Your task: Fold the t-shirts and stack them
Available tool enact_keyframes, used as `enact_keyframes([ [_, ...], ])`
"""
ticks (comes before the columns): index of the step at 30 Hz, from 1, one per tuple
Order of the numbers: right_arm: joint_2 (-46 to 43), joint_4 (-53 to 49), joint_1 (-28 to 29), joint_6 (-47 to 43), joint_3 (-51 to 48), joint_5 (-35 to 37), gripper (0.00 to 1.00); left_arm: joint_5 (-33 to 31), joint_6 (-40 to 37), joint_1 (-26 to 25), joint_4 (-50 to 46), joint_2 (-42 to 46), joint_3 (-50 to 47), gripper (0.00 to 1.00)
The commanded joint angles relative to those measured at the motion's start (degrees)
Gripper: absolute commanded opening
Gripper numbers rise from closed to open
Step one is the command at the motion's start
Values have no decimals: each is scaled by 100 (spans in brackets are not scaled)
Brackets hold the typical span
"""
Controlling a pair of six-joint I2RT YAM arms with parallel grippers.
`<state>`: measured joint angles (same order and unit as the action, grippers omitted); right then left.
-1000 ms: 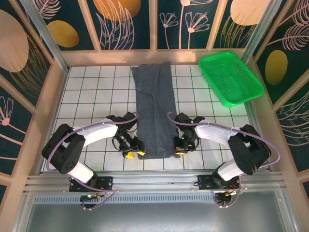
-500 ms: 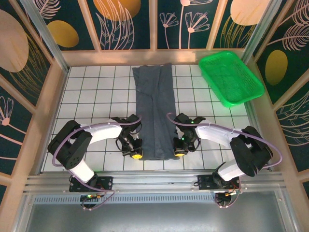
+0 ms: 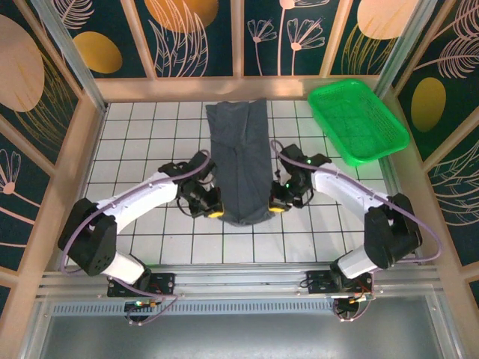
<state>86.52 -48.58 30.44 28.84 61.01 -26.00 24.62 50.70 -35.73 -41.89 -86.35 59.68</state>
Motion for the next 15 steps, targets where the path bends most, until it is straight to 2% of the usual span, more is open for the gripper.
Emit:
enact_keyframes([
  [1, 457, -267, -255, 93, 593, 80, 0, -517, -124, 469, -241, -139, 447, 0],
  [7, 1267, -65, -530, 219, 1635, 297, 0, -383, -154, 741, 299, -910, 1351, 0],
  [15, 2389, 194, -840, 193, 2769, 446, 0, -472, -271, 1135, 813, -1908, 1940, 0],
])
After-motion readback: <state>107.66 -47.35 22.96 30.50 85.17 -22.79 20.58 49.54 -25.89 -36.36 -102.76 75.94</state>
